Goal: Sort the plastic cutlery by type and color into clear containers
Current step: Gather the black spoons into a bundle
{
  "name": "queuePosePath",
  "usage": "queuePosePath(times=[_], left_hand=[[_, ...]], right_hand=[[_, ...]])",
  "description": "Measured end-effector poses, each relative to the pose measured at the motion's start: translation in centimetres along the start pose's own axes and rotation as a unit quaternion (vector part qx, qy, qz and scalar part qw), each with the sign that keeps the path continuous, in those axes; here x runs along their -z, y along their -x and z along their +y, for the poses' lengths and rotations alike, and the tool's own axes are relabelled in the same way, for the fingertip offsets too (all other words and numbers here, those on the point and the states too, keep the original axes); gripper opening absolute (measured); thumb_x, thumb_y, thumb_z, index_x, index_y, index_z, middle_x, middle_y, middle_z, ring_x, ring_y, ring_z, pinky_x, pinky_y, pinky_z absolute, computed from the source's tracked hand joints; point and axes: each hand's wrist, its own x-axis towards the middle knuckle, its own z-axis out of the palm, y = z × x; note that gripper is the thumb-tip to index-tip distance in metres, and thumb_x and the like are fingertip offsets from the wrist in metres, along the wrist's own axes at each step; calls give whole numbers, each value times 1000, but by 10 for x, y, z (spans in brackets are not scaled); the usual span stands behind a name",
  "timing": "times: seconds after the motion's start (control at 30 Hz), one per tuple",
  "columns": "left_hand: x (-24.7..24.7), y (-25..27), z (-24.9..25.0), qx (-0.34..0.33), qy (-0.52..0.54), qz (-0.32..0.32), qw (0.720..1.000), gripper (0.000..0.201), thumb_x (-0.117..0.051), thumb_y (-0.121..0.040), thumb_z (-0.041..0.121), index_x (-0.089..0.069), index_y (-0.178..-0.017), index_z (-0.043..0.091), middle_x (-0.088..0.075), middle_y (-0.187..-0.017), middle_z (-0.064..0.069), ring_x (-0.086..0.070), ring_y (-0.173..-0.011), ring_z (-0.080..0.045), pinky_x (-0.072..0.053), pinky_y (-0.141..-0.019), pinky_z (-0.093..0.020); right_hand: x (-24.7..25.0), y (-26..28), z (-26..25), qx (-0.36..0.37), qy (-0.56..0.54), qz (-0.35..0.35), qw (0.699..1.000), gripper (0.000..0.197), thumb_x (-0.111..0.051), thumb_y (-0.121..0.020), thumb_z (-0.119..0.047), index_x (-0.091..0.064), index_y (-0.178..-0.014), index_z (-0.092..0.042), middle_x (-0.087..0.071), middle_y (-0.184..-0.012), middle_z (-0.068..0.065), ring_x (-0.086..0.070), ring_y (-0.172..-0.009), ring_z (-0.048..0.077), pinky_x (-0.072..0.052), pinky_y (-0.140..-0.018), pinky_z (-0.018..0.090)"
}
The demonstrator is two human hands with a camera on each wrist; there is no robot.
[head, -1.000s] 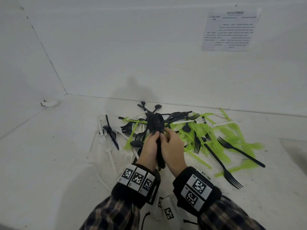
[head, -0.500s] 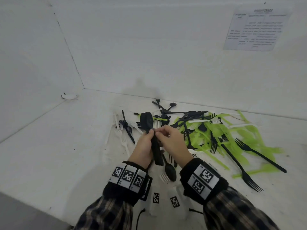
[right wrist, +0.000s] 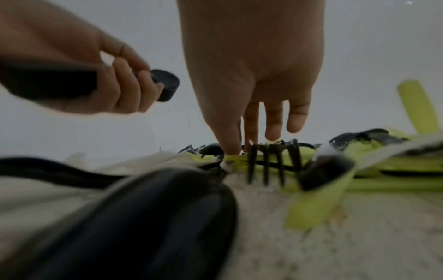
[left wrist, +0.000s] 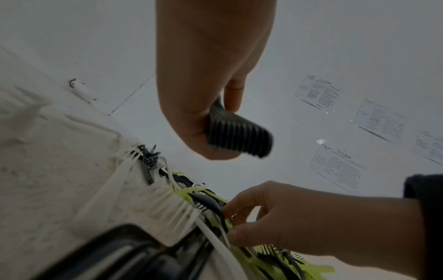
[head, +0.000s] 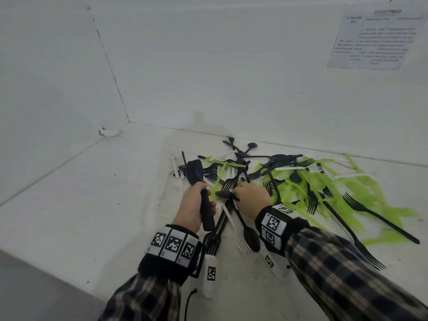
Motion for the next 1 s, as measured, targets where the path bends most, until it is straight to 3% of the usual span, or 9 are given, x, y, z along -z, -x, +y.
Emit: queuePosePath(times=[0.23,0.43,0.53,0.63,0.77,0.83,0.9,1.0], left_hand=[[0,-2,2,1,-1,3,1000,13,-45,-93,16,-45,-81,12,-43,-72,-1,-40,-52,-16,-37,-49,-26],[-3,-2,0,9,4,5,1000,14,-46,-93,16,-45,-80,11,-43,-70,-1,-39,-50,-16,-37,-49,-25],[-5,-2,0,11,-6,2,1000,15,-47,-93,16,-46,-79,11,-43,-69,-1,-40,-50,-15,-38,-49,-26],[-7,-1,0,4,-17,-2,1000,13,-47,-92,16,-45,-81,11,-44,-68,0,-41,-45,-14,-38,-48,-24],[-8,-1,1,-12,-34,-9,999,8,-48,-92,16,-44,-89,10,-44,-68,0,-41,-46,-14,-38,-48,-24],[-9,-1,2,-20,-41,-10,999,7,-48,-92,17,-45,-90,11,-45,-69,-1,-41,-48,-15,-38,-49,-24],[-9,-1,3,-24,-41,-7,999,7,-47,-93,17,-45,-89,10,-44,-69,-1,-41,-49,-16,-37,-49,-24],[-8,0,3,-29,-33,1,999,13,-46,-93,16,-45,-81,11,-43,-68,-1,-39,-48,-16,-36,-48,-24]], right_hand=[[8,4,-6,-43,34,-23,998,25,-41,-95,-12,-55,-117,-9,-58,-120,9,-57,-111,28,-46,-87,36],[5,4,-2,-64,-7,-33,997,25,-45,-95,-23,-58,-113,-10,-59,-115,9,-59,-105,28,-47,-82,36],[5,4,2,-72,-82,12,994,26,-41,-94,-23,-54,-112,-10,-60,-111,11,-58,-101,29,-45,-78,34],[10,7,4,-47,-127,103,986,25,-41,-95,-26,-53,-109,-10,-63,-100,11,-57,-95,30,-42,-79,35],[21,12,4,-7,-322,156,934,13,-39,-96,-13,-47,-104,-7,-52,-74,1,-48,-64,17,-33,-64,29],[27,15,4,8,-363,126,923,16,-42,-95,-10,-48,-107,-4,-51,-81,2,-48,-71,16,-35,-68,26],[29,18,6,16,-354,56,933,14,-47,-91,-11,-54,-103,-5,-54,-87,6,-50,-80,19,-39,-70,28],[26,24,9,47,-240,-88,966,15,-54,-87,-13,-68,-93,-9,-61,-90,7,-54,-79,17,-45,-72,27]])
